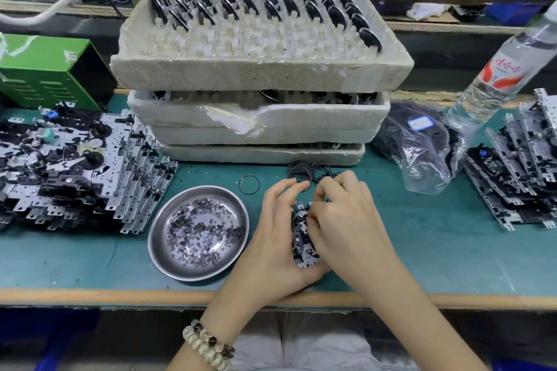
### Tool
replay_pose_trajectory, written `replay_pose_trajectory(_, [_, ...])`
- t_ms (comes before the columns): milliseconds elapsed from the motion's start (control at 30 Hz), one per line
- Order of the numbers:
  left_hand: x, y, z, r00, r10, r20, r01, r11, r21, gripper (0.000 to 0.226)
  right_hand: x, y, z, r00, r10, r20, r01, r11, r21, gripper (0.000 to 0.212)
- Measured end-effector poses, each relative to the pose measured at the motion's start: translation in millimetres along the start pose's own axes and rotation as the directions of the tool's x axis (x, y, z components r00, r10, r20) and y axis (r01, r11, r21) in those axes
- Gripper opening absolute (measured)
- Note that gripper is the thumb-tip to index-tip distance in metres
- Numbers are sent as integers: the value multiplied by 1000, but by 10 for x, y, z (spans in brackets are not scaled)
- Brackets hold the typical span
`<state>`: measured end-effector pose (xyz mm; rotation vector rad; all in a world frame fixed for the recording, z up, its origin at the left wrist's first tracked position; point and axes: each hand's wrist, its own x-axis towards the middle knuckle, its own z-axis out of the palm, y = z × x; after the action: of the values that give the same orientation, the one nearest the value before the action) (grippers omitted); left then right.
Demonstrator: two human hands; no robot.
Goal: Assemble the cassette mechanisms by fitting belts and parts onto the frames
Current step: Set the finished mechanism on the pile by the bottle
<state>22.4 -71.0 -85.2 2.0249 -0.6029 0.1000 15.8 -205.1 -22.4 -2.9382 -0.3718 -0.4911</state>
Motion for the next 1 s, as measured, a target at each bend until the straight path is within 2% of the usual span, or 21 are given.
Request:
replay_pose_trajectory(100, [-4,-11,-3,1000,7,-5,-7,1000,1,102,-22,29,16,999,-32,-2,32,999,30,15])
replay_pose_trajectory(233, [-24,7,-14,999,38,21,-38,999,10,104,-50,129,-21,1000,4,30,-7,993,117,11])
replay_pose_trajectory(333, [-27,43,-41,998,55,35,-54,998,-28,101,-97,188,-27,1000,19,2,-19,984,175,12])
replay_pose_trajectory(500, [-37,96,-99,988,37,153,-26,997,-75,105,-174,232,-32,1000,-2,9,1,989,148,14])
replay_pose_trajectory(567, [-24,107,-127,978,20,209,0,995,-96,112,-183,328,-35,999,18,35,-26,976,217,13])
replay_pose_trajectory(600, [-17,110,-138,975,19,220,3,995,-98,114,-200,382,-37,996,43,74,-62,956,288,19])
replay_pose_trajectory(667, [-12,111,-153,979,35,201,-13,994,-107,111,-260,482,-24,976,54,210,-144,885,443,53])
replay_pose_trajectory(733, [-18,107,-162,987,40,157,-17,989,-146,100,-345,555,2,935,-22,354,-186,821,540,90])
replay_pose_trajectory(767, [-23,101,-167,991,30,134,-6,984,-178,94,-385,577,22,918,-72,391,-168,821,546,102])
replay_pose_trajectory(867, [-28,87,-177,997,-16,73,35,962,-269,84,-448,605,86,915,-142,377,-84,847,524,108])
replay_pose_trajectory(1000, [-29,92,-164,998,-24,55,38,958,-283,78,-440,592,96,944,-103,314,-75,858,508,99])
